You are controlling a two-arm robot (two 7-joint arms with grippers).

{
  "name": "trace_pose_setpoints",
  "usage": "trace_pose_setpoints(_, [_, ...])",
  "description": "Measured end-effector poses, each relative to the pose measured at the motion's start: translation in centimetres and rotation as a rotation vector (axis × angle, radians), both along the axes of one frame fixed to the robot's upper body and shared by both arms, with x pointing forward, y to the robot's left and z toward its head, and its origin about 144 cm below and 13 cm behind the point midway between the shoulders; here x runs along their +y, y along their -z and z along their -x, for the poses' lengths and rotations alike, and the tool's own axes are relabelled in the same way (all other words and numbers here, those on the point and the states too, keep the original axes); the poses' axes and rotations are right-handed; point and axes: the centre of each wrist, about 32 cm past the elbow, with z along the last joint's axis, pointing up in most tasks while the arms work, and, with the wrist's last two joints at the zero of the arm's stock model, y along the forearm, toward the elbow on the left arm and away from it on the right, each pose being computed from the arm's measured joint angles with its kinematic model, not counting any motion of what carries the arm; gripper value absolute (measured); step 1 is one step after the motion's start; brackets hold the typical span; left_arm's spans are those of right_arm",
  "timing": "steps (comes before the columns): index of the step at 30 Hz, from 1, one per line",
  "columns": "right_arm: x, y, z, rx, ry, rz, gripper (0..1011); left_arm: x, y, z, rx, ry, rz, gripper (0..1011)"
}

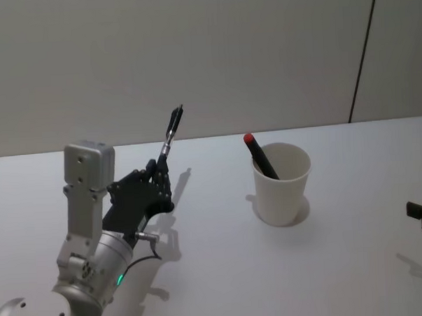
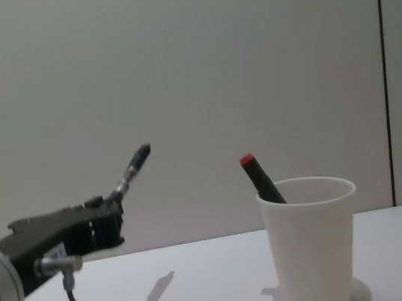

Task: Place the pen into the pen holder.

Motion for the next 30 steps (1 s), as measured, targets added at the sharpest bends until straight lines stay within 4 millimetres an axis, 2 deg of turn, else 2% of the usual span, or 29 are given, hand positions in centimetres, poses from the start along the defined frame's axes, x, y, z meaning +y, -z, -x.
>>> trace_pose_setpoints(17, [0.0,-0.1,-0.1,-0.002,-0.002,-0.005,1002,0.3,-1.4,-0.1,-0.073,0.014,0.046,118])
trace_pose_setpoints(30, [0.7,-1.8,-1.0,-0.036,-0.045,-0.114,1002,0.4,-1.7,-0.1,-0.089,0.017,0.056,118])
